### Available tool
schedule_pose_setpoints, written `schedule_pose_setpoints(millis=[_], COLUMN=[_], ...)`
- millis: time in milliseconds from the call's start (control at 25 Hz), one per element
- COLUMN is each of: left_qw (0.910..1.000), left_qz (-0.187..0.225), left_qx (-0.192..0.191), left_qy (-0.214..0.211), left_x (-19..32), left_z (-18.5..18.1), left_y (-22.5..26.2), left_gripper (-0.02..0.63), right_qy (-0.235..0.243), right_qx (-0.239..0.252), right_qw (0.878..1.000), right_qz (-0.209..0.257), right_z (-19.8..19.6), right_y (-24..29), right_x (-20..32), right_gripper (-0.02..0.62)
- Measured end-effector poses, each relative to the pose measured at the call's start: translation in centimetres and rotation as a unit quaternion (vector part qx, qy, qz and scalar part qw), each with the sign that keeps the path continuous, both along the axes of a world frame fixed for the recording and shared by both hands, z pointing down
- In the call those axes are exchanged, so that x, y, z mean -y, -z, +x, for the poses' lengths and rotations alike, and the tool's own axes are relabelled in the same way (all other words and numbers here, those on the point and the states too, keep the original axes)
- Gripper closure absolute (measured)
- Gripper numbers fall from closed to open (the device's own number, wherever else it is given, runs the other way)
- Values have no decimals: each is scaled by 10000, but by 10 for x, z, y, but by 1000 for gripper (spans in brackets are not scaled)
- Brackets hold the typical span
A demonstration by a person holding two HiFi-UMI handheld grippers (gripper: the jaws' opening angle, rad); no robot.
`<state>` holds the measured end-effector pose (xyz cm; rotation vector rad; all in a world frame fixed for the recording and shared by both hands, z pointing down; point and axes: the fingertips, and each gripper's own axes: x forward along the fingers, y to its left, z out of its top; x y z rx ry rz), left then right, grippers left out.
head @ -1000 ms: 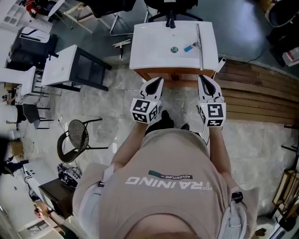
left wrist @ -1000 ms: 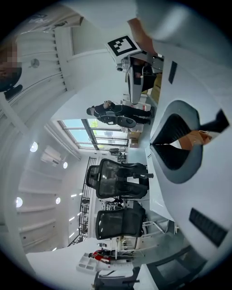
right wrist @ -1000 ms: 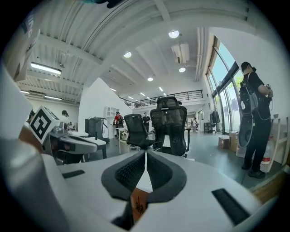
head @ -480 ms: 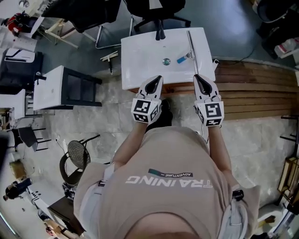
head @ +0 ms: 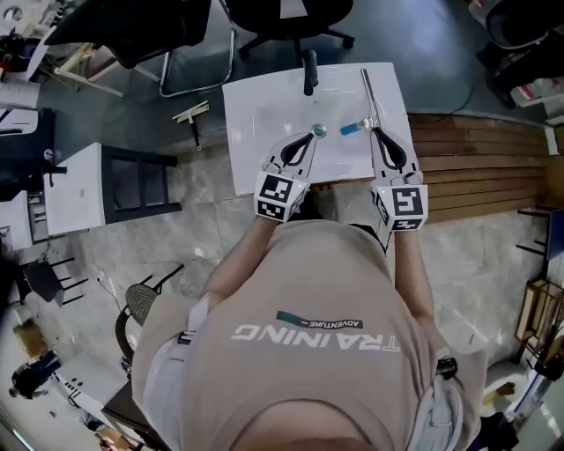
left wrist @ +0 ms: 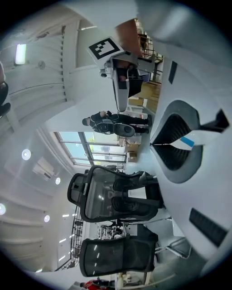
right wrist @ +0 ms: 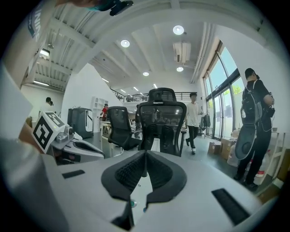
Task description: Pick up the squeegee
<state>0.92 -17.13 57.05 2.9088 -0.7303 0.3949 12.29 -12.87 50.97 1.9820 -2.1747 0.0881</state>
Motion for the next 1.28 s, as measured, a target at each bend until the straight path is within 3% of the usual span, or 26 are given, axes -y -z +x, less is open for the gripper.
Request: schedule_pose_setpoints(millis=[240,480,520,560,600,680,840,1000,1120,1280], left_qw=[9962,9823,9792,9758,9721,9615,9309,9078,8991,9005], left_qz=[-263,-418,-446,-473,-475,-378,-315,-262,-9,-194], left_qx=[187,919,1046,1169,1300,1646,2379,2740,2748,2677], left_qy=[-804,-1578,-1680,-1786,-1897,-2168,-2755,-3165,-3407,-3422], left_x=[22,23,24,24,24,25,26,21,19,20], left_z=[31,86,95,103,111,125,145,165,180,189], left_y=[-32,-93,-104,-116,-129,-158,-217,-255,-267,-282], left_gripper=[592,588,556,481,450,439,394,374,376,376], right_qy=[-375,-743,-770,-791,-812,-847,-827,-848,-836,-691], right_qx=[-343,-119,-130,-130,-113,-73,-123,-153,-171,-189], right_qw=[9985,9967,9964,9961,9958,9953,9949,9936,9928,9936], right_qz=[-199,-292,-324,-363,-403,-471,-563,-730,-834,-879], right_z=[12,50,55,60,65,74,82,90,93,89], right_y=[-8,-12,-14,-16,-19,-24,-28,-34,-38,-39], right_x=[17,11,8,5,2,-2,-8,-22,-28,-23], right_gripper=[560,560,560,560,560,560,560,560,560,560])
